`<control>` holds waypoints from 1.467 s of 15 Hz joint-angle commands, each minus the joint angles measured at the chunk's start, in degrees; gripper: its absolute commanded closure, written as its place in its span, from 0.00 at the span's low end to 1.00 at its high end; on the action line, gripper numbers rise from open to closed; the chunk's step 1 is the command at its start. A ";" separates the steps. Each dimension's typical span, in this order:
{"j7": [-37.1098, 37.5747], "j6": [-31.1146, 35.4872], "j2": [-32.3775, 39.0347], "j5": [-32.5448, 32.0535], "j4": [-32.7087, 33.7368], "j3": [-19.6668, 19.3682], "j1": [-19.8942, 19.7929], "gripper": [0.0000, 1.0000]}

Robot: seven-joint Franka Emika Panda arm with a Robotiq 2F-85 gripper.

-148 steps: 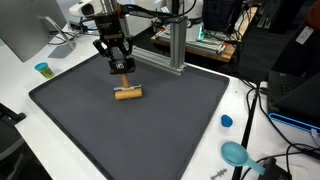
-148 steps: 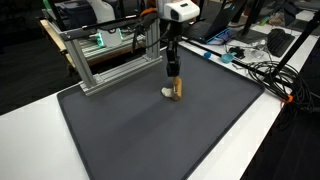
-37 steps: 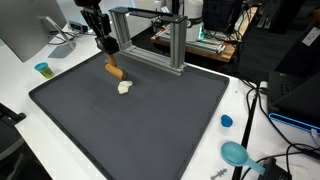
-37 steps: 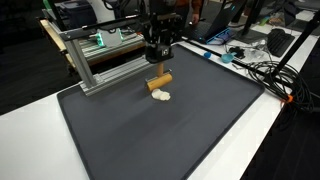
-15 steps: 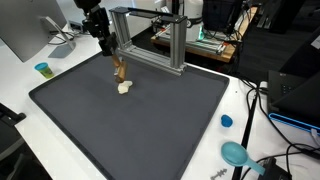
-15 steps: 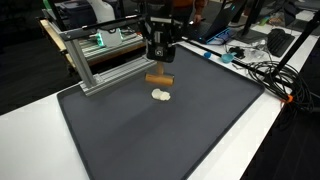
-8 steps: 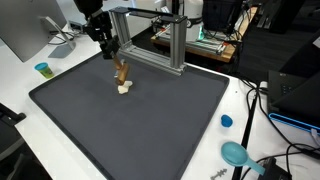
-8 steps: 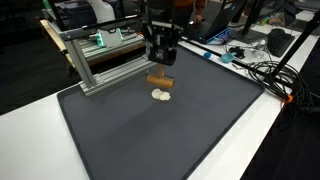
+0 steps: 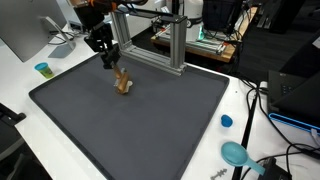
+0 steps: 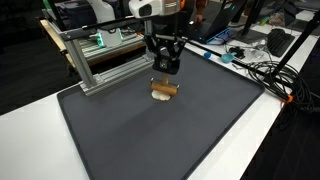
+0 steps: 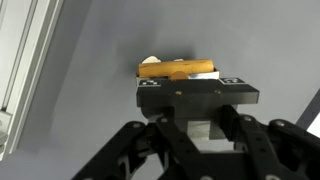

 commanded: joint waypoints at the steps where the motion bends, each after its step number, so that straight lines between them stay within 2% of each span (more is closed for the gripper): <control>1: -1.06 0.33 1.27 -0.01 0.49 -0.49 0.08 0.77; 9: -4.29 -1.96 4.11 0.31 0.42 0.93 1.31 0.77; 13: -7.30 -4.19 3.16 0.89 0.15 1.30 1.38 0.77; 17: -12.21 -4.55 -1.89 1.06 -2.04 0.01 -0.41 0.77; 22: -12.22 -5.04 -0.67 1.34 0.51 -1.68 -1.66 0.77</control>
